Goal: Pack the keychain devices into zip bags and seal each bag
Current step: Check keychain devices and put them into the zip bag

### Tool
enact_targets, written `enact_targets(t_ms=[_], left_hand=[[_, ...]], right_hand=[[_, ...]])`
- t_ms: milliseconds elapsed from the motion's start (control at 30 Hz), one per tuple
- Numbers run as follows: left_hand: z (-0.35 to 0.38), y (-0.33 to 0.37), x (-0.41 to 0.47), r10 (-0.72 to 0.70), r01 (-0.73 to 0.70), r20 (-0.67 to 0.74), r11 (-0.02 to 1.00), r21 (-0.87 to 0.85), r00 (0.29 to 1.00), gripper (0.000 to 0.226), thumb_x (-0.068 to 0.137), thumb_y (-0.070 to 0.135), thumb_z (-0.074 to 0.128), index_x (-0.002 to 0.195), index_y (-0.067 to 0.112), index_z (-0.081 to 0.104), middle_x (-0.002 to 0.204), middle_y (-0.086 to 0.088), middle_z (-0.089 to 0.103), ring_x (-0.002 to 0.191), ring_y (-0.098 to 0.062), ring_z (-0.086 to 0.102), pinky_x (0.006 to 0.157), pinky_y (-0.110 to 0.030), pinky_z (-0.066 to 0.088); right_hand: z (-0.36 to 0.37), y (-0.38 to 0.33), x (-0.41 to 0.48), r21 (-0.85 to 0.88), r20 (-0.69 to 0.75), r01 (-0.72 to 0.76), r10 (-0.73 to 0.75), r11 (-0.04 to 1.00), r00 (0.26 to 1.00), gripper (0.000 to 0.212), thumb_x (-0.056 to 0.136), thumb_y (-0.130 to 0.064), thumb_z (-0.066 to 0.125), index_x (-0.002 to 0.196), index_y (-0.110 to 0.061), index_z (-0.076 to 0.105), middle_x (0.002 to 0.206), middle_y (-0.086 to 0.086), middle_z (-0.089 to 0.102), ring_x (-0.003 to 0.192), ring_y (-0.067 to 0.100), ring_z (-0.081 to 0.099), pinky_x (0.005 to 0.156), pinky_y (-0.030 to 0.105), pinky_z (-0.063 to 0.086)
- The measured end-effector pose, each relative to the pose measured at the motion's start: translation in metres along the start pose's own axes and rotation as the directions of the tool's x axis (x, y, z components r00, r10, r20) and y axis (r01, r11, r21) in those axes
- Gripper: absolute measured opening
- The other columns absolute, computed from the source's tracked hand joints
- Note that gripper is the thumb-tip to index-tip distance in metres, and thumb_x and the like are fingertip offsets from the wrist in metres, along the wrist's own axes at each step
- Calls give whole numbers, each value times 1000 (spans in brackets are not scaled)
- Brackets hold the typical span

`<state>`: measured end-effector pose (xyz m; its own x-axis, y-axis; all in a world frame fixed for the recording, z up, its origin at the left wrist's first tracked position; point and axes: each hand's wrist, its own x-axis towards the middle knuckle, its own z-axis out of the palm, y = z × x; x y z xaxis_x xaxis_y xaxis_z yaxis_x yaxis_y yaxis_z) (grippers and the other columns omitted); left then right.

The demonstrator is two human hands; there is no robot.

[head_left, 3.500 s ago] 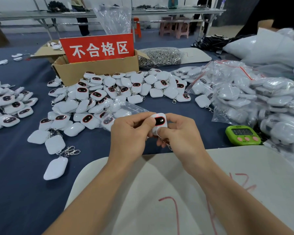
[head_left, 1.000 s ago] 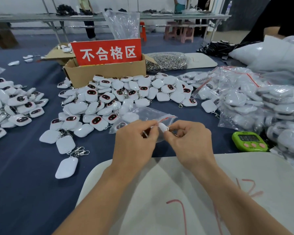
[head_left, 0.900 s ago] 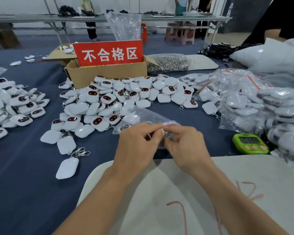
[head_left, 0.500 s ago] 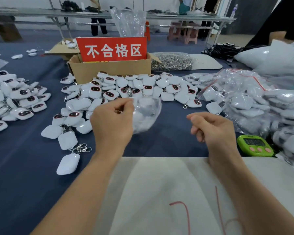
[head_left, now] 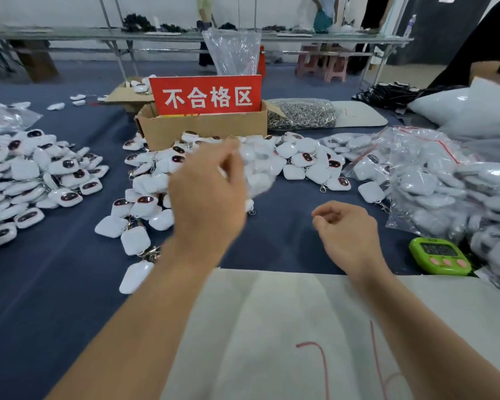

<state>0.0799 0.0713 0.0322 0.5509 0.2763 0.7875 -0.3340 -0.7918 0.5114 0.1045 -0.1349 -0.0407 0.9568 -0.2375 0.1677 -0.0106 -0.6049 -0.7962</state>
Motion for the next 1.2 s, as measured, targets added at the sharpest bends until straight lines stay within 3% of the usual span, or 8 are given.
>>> enact_targets(t_ms=[67, 167, 300, 467, 700, 900, 1067, 1200], left_hand=[[13, 4, -45, -54, 43, 260, 998, 46, 964, 25, 95, 20, 64, 118, 23, 75, 95, -2, 75, 83, -27, 66, 68, -28, 34], [31, 1, -82, -218, 116, 625, 973, 200, 750, 48, 97, 24, 54, 144, 28, 50, 111, -2, 73, 102, -28, 65, 80, -36, 42], [33, -8, -76, -274, 230, 595, 962, 151, 756, 33, 90, 17, 54, 121, 25, 45, 84, 8, 59, 78, -24, 53, 67, -35, 33], [31, -11, -72, -370, 390, 547, 917, 85, 751, 32, 83, 21, 60, 109, 35, 48, 76, 9, 62, 72, -19, 55, 64, -33, 35], [34, -14, -74, -282, 218, 604, 959, 179, 745, 35, 89, 26, 57, 122, 30, 47, 82, 8, 59, 83, -26, 57, 69, -34, 33], [31, -4, -78, -143, -30, 682, 972, 235, 717, 22, 89, 50, 50, 100, 32, 55, 79, 7, 56, 77, -21, 53, 65, -35, 30], [31, -4, -82, -73, -105, 719, 974, 200, 691, 19, 90, 44, 45, 103, 33, 55, 87, 2, 68, 73, -20, 50, 62, -35, 28], [33, -3, -83, -97, -119, 717, 962, 245, 690, 20, 96, 43, 43, 109, 32, 55, 90, 1, 69, 80, -23, 60, 64, -35, 30]], right_hand=[[14, -5, 5, -209, 121, 224, -202, 952, 972, 20, 89, -20, 62, 101, -31, 75, 90, -17, 75, 90, 4, 64, 86, 19, 51], [38, -10, 16, -365, 377, 448, -310, 816, 873, 46, 97, -31, 56, 143, -31, 58, 147, -7, 58, 141, 20, 42, 115, 42, 36], [59, -17, 27, -365, 538, 612, -377, 702, 754, 74, 101, -33, 50, 165, -32, 14, 173, -3, 15, 159, 21, 10, 125, 42, 20], [67, -35, 40, -296, 691, 754, -413, 586, 593, 65, 102, -36, 55, 162, -32, 28, 171, -2, 23, 158, 17, 18, 122, 42, 30], [41, -20, 27, -306, 280, 320, -237, 897, 930, 18, 96, -20, 56, 110, -29, 64, 109, 5, 66, 97, 30, 62, 85, 42, 51], [25, 5, 16, -300, 159, 278, -240, 913, 958, 33, 96, -11, 50, 111, -35, 68, 121, 3, 66, 112, 26, 59, 93, 38, 50], [31, -12, 16, -169, 499, 453, -320, 875, 805, 67, 98, 0, 40, 152, -39, 46, 169, -9, 28, 156, 9, 15, 125, 35, 21], [30, -12, 12, -184, 418, 393, -290, 901, 861, 60, 97, -2, 42, 147, -31, 56, 159, 1, 48, 149, 18, 35, 122, 39, 27]])
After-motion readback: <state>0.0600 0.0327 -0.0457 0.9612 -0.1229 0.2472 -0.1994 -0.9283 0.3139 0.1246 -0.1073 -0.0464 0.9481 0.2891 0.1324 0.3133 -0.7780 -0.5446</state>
